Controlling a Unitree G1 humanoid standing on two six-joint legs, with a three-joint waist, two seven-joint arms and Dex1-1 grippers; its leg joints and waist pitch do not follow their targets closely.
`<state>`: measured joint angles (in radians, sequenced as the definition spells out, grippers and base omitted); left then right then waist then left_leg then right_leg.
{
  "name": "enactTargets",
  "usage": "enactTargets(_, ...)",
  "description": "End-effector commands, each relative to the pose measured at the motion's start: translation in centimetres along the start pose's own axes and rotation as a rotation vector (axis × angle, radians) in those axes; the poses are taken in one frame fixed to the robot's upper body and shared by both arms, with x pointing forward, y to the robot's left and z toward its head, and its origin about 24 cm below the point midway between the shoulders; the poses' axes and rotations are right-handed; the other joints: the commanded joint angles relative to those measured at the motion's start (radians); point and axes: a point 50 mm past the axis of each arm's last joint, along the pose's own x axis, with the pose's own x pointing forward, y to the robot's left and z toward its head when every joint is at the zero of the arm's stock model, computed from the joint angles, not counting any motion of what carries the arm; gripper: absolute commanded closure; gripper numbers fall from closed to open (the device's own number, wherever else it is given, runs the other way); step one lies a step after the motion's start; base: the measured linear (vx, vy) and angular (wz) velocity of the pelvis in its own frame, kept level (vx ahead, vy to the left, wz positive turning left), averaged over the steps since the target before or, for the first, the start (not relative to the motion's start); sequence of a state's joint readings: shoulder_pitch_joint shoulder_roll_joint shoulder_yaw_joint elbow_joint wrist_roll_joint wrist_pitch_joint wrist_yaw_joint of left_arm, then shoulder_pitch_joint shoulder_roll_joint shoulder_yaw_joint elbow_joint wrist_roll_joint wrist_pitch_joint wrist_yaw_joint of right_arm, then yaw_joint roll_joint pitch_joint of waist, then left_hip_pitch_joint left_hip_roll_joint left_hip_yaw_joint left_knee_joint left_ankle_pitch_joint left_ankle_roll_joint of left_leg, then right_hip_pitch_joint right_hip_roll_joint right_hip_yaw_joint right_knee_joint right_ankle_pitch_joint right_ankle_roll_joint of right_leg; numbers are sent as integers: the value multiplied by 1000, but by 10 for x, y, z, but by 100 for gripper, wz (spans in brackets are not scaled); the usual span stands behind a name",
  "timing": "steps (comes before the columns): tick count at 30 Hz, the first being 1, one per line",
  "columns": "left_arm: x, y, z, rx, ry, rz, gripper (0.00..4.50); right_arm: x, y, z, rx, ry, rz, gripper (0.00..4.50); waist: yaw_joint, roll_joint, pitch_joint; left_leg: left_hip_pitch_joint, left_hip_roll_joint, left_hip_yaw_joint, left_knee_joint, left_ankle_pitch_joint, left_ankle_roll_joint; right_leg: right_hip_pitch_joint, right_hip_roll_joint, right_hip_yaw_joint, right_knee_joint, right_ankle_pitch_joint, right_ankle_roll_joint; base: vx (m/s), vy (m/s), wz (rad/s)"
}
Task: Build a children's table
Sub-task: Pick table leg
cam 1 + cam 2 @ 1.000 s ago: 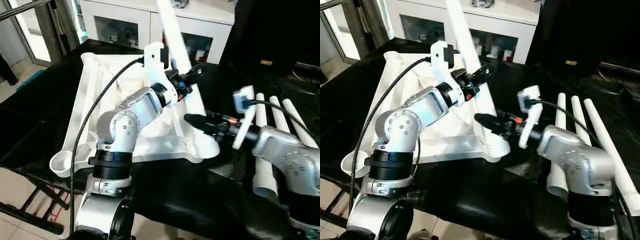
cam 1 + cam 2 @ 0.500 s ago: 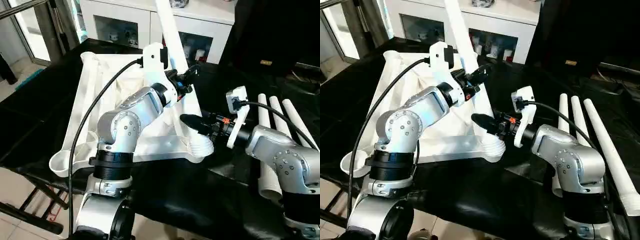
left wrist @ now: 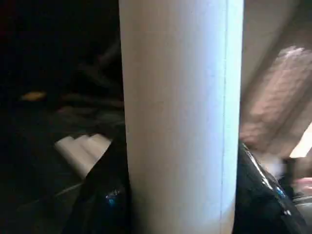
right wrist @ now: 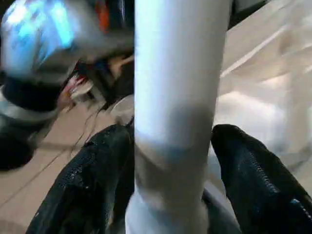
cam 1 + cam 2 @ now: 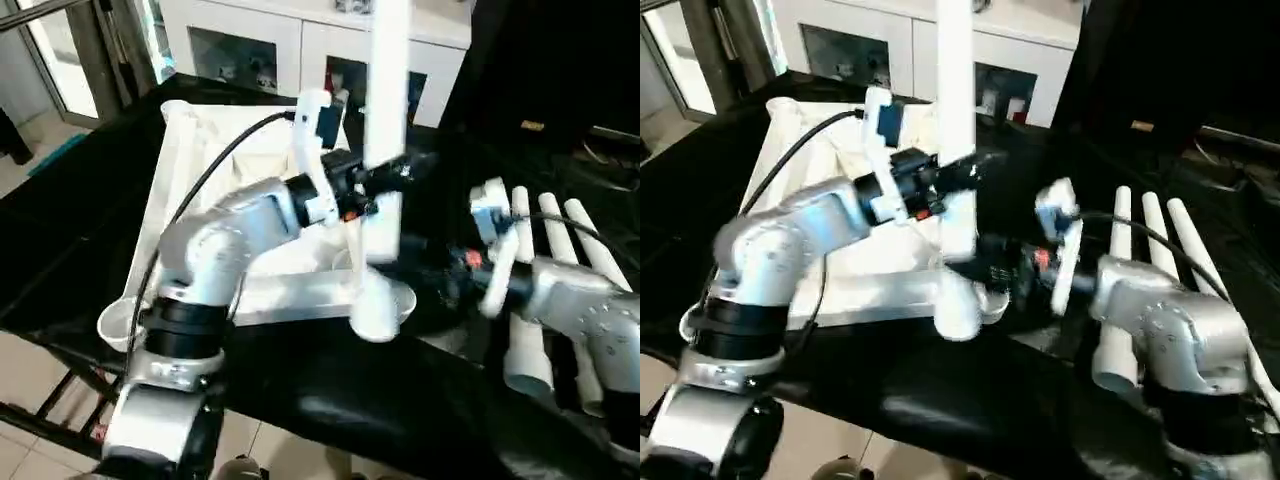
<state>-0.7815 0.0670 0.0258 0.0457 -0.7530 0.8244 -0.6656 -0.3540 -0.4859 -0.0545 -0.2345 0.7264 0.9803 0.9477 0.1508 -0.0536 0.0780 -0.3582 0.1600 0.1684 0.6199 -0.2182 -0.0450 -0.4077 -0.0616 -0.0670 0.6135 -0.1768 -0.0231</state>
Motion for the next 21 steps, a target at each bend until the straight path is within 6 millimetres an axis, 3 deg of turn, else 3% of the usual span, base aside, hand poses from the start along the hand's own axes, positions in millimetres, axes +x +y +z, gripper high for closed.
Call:
enactTargets(1, 8, -13, 14, 8, -48, -106, 265, 1, 5, 2, -5, 7, 43, 142, 4, -16, -81, 0, 62, -19, -67, 22, 53, 65, -98, 55, -59, -182, -189, 0, 0, 0)
enactTargets(4, 12, -16, 14, -14, -63, -136, 266, 4, 3, 1, 0, 10, 29, 142, 4, -16, -79, -2, 62, -18, -67, 1, 43, 66, -98, 55, -65, -217, -184, 0, 0, 0)
enactTargets(5, 12, -17, 13, -14, -62, -143, 266, 5, 2, 0, 0, 14, 23, 168, 2, -20, -79, -2, 62, -19, -67, 1, 41, 66, -96, 55, -66, -228, -174, 0, 0, 0)
enactTargets(10, 15, -19, 11, -17, -49, -168, 267, 6, 0, 1, -9, 9, 10, 189, 4, -19, -81, -2, 62, -19, -68, -2, 31, 66, -95, 54, -68, -248, -146, 0, 0, 0)
enactTargets(21, 13, -15, 5, -10, -21, -133, 268, 8, -1, 5, -26, -19, -13, 194, 4, -17, -83, -3, 63, -19, -67, 15, 33, 66, -95, 53, -62, -204, -159, 0, 0, 0)
